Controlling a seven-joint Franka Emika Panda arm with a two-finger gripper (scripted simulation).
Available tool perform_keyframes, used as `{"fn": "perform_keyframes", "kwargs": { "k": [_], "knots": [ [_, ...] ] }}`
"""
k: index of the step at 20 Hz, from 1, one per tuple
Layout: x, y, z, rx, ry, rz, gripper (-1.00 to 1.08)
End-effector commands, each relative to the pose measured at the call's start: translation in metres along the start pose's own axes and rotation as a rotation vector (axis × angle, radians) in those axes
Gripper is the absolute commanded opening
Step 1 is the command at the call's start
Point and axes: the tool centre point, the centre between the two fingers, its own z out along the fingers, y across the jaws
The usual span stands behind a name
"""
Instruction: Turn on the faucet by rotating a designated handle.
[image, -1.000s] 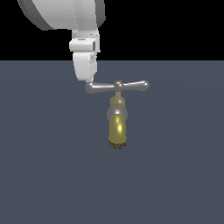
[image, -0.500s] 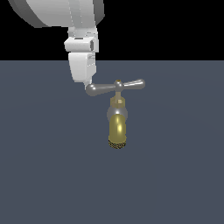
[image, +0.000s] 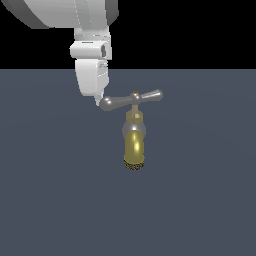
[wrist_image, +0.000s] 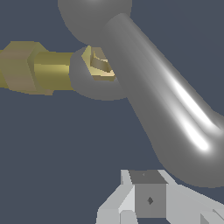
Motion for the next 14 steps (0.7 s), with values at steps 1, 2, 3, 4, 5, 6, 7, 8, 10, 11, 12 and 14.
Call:
{"fn": "perform_keyframes", "kwargs": {
  "k": [1,2,3,4,5,6,7,8,10,11,12,14],
  "knots": [
    [0.011,0.008,0.0,-0.005,0.003,0.011,-1.0],
    [0.013,0.011,0.0,-0.005,0.002,0.01,-1.0],
    [0.015,0.013,0.0,-0.005,0.002,0.01,-1.0],
    [0.017,0.016,0.0,-0.006,0.002,0.01,-1.0],
    [0.019,0.019,0.0,-0.006,0.002,0.01,-1.0],
    [0.021,0.022,0.0,-0.006,0.002,0.01,-1.0],
    [0.022,0.025,0.0,-0.007,0.002,0.009,-1.0],
    [0.024,0.027,0.0,-0.007,0.002,0.009,-1.0],
    [0.028,0.033,0.0,-0.007,0.001,0.009,-1.0],
    [0.03,0.036,0.0,-0.007,0.001,0.009,-1.0],
    [0.032,0.039,0.0,-0.007,0.001,0.009,-1.0],
    [0.035,0.044,0.0,-0.008,0.001,0.008,-1.0]
  ]
}}
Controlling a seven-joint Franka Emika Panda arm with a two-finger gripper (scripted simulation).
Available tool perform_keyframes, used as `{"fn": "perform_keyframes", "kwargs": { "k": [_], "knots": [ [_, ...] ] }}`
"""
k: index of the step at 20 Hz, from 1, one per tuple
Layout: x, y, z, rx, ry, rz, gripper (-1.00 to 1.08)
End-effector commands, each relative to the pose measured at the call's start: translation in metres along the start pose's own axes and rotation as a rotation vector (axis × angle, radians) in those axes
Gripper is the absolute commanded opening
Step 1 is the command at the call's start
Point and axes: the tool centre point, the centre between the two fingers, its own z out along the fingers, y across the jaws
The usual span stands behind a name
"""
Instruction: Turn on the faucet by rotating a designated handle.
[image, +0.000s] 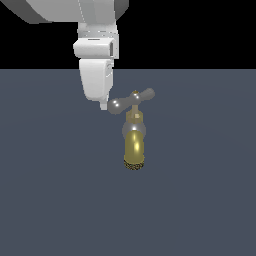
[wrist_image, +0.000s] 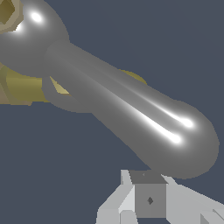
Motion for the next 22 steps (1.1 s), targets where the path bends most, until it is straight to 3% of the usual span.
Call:
{"fn": "perform_keyframes", "kwargs": {
  "k": [1,10,12,22],
  "knots": [
    [0.016,0.008,0.0,-0.005,0.002,0.019,-1.0],
    [0.032,0.033,0.0,-0.006,0.002,0.018,-1.0],
    [0.019,0.031,0.0,-0.005,0.001,-0.005,-1.0],
    [0.083,0.039,0.0,-0.006,0.001,0.008,-1.0]
  ]
}}
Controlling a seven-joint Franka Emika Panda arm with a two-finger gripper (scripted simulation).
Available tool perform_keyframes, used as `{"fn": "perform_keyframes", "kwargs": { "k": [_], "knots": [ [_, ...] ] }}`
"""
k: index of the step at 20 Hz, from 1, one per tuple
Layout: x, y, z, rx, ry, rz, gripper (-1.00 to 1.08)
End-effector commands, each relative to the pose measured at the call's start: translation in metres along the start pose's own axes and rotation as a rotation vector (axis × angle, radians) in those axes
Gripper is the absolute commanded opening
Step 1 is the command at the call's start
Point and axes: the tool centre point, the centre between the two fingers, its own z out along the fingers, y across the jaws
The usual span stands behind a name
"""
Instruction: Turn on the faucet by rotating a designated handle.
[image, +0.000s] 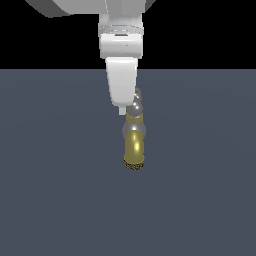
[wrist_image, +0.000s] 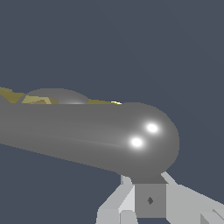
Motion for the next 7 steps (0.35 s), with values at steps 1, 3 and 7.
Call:
{"fn": "perform_keyframes", "kwargs": {
  "k": [1,3,7],
  "knots": [
    [0.039,0.002,0.0,0.003,0.001,0.048,-1.0],
    [0.051,0.004,0.0,0.003,0.001,0.051,-1.0],
    [0.07,0.007,0.0,0.002,0.002,0.055,-1.0]
  ]
}}
